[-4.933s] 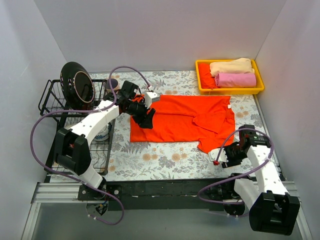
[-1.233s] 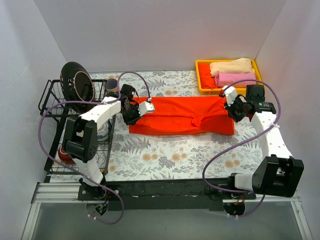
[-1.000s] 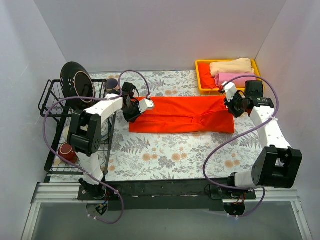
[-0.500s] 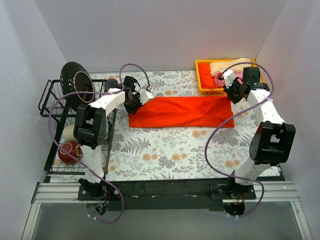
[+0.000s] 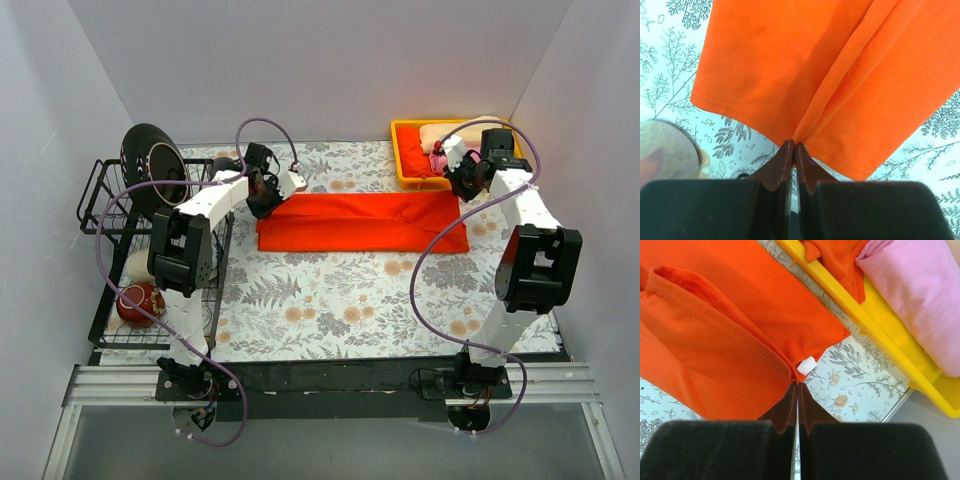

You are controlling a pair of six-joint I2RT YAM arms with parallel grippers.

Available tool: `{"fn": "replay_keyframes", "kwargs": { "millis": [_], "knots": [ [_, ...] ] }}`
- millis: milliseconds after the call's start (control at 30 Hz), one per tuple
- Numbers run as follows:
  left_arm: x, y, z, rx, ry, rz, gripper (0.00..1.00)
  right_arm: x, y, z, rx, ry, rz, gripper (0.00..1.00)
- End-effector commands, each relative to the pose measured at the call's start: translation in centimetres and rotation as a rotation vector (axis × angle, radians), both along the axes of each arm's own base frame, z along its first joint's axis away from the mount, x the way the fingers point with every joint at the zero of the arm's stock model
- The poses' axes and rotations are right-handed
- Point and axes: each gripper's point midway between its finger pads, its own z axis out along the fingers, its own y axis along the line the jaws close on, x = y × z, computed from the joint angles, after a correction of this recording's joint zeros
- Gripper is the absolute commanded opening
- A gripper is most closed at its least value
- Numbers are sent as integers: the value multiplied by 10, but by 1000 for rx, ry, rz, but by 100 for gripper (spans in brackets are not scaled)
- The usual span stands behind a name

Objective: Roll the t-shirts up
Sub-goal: Fold the T-shirt at the center of the board.

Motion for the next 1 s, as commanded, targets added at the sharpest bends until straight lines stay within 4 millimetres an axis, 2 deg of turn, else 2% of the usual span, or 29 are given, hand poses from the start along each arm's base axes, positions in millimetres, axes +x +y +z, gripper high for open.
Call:
{"fn": "replay_keyframes", "kwargs": {
  "millis": [0,200,433,467,533,567,633,667,700,733,767,800,833,867,967],
  "knots": [
    [5,10,13,18,-19,33,0,27,1,22,-2,-99,17,1],
    [7,19,9,44,-16,59,0,42,7,13,-13,-101,41,1],
    [24,19,6,41,-55,129,1,56,18,-5,-38,-86,56,2],
    [29,21,6,46,-66,152,18,59,18,-4,-47,-97,47,14],
    [36,18,17,21,-93,189,23,63,13,4,-60,-121,-7,24],
    [39,16,28,-6,-113,211,25,65,10,18,-58,-154,-30,34],
    [43,9,46,-62,-142,251,29,65,6,35,-60,-190,-72,46],
    [44,6,54,-82,-157,262,31,61,4,48,-61,-213,-76,48],
    [43,1,68,-110,-177,263,32,53,5,49,-64,-199,-76,48],
    [39,-4,72,-131,-176,269,33,41,4,36,-62,-158,-70,48],
    [35,-8,75,-142,-173,263,33,28,6,37,-60,-144,-51,48],
    [29,-13,75,-161,-159,248,34,17,10,28,-50,-110,-20,48],
    [20,-18,75,-167,-145,232,34,-10,12,-1,-66,-18,25,48],
    [11,-20,71,-163,-121,215,34,-22,14,-5,-63,-1,49,47],
    [-14,-22,52,-150,-59,174,31,-64,22,-38,-42,117,124,43]
  ]
}}
